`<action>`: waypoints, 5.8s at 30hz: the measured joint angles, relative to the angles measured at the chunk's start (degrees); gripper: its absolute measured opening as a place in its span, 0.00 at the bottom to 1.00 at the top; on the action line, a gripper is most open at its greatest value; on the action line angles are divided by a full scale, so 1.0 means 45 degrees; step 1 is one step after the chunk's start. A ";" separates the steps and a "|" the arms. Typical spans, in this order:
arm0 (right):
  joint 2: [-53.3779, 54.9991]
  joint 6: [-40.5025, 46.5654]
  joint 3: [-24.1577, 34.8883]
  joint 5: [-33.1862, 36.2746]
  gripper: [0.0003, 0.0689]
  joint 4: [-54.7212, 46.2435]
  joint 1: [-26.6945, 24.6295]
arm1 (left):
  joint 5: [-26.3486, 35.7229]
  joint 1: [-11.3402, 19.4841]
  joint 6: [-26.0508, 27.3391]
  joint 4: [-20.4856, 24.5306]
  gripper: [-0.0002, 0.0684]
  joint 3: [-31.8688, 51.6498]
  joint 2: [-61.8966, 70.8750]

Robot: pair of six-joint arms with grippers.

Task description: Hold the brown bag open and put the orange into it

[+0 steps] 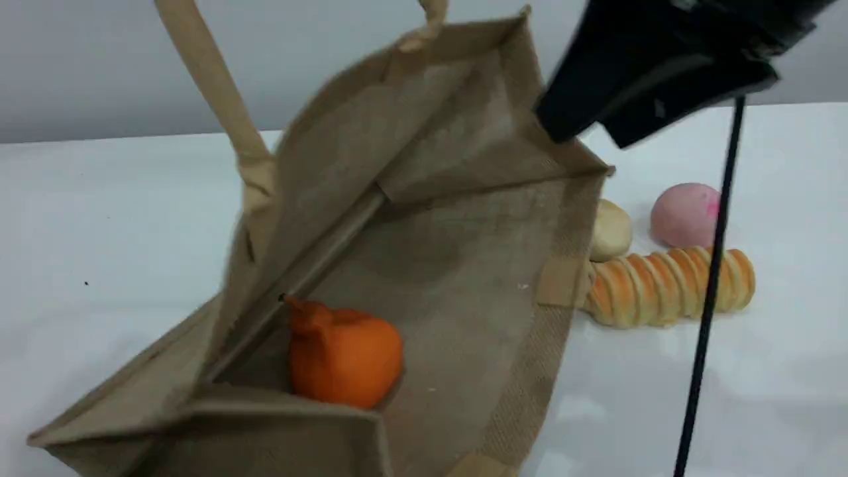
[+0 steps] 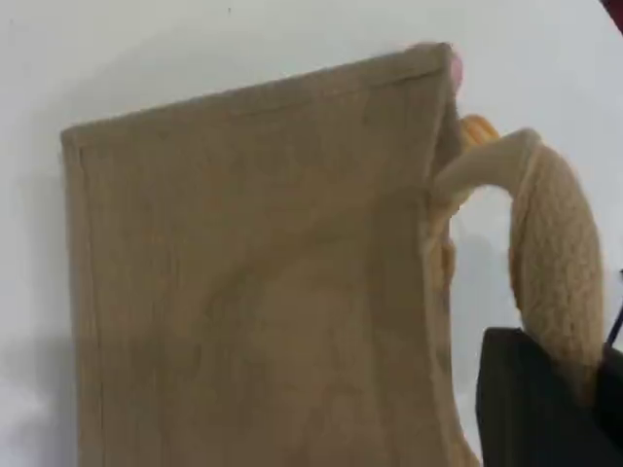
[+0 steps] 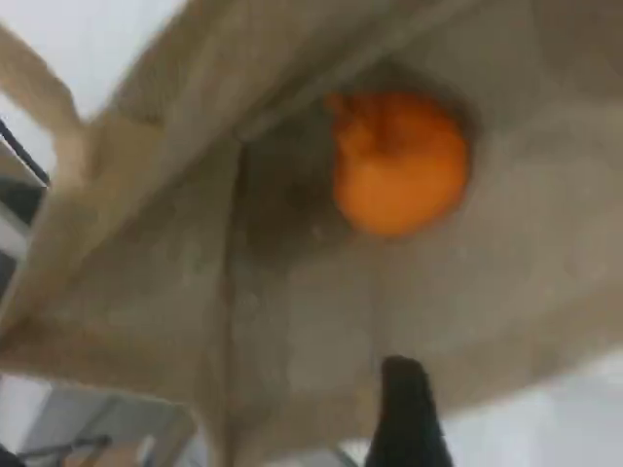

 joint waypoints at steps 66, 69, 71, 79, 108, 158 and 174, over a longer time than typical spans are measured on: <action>-0.8104 0.6642 0.0000 0.5268 0.62 -0.6814 0.0014 | 0.1529 -0.1652 -0.1592 0.1651 0.46 0.5809 -0.4478; -0.9725 0.6642 0.0000 0.5280 0.62 -0.6805 0.0014 | 0.1443 -0.1652 -0.1984 0.1651 0.46 0.5809 -0.5779; -1.0862 0.6642 0.0029 0.5278 0.62 -0.6790 0.0014 | 0.1443 -0.1652 -0.2181 0.1651 0.46 0.5829 -0.6706; -1.4662 0.6621 0.1455 0.4842 0.62 -0.6567 0.0014 | 0.1126 -0.1652 -0.2507 0.1651 0.46 0.6700 -1.0012; -1.7466 0.6648 0.5706 0.3175 0.62 -0.8398 0.0022 | -0.0878 -0.1652 -0.3760 0.5067 0.46 1.2521 -1.5348; -1.9009 0.6638 0.5692 0.3232 0.62 -0.8326 -0.4007 | -0.0319 -0.1555 -0.3704 0.5732 0.46 1.3210 -1.7284; -1.9009 0.6638 0.5692 0.3222 0.62 -0.8326 -0.4031 | -0.0320 0.2586 -0.3704 0.5677 0.46 1.3210 -1.8574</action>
